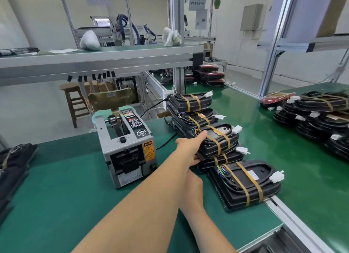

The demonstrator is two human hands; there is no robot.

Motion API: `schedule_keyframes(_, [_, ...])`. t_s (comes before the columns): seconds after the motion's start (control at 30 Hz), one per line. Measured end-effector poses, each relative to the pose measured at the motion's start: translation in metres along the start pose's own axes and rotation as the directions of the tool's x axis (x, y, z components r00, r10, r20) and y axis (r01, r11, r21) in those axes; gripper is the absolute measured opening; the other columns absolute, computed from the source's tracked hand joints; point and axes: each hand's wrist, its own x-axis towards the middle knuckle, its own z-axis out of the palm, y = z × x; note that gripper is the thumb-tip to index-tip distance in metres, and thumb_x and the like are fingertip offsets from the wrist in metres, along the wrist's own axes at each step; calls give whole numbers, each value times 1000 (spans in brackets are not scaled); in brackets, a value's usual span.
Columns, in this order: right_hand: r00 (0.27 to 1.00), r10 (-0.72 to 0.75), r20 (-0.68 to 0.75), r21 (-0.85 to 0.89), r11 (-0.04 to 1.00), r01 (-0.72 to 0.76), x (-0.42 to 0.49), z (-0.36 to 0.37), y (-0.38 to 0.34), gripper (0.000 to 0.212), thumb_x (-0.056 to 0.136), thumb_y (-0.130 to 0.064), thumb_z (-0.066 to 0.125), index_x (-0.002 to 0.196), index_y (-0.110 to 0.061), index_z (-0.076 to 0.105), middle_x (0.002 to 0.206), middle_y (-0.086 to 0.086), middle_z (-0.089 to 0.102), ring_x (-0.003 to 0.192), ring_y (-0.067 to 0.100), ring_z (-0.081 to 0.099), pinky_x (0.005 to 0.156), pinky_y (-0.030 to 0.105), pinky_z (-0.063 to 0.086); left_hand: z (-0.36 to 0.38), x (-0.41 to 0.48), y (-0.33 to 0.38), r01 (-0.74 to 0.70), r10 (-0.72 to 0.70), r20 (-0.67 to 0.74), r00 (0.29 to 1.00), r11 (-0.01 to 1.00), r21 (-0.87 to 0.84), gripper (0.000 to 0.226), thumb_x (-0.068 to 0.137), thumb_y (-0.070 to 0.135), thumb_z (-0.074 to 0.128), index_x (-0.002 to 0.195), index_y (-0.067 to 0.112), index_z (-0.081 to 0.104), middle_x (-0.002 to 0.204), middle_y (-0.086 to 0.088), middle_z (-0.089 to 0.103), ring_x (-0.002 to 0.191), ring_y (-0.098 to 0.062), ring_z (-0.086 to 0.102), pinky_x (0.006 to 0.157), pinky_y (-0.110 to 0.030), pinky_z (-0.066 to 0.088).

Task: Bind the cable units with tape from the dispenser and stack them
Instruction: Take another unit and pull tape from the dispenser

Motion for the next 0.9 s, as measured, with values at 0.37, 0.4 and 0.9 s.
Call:
schedule_keyframes(0.37, [999,29,-13,66,997,-28,-2,-4,-2,34,86,-10,57,58,-25,44,60,-10,52,52,4,44,42,9,34,-7,-4,-13,-89,82,-52,995,986,-143,44,68,23,76,106,5,59,100,-15,70,88,-30,70,82,-47,58])
schedule_keyframes(0.4, [999,40,-18,81,996,-38,-2,-5,-2,36,85,-9,57,56,-25,43,58,-11,51,50,4,42,41,10,32,-11,-7,-15,-114,104,-76,992,984,-140,44,67,24,76,103,6,59,98,-14,71,88,-30,70,84,-49,58])
schedule_keyframes(0.9, [978,173,-117,317,940,-129,4,1,9,18,89,-1,55,76,-5,67,74,6,69,65,16,61,57,25,44,-112,-107,-19,-655,669,-93,737,742,144,37,65,25,77,87,50,63,85,24,70,81,5,65,62,-13,51])
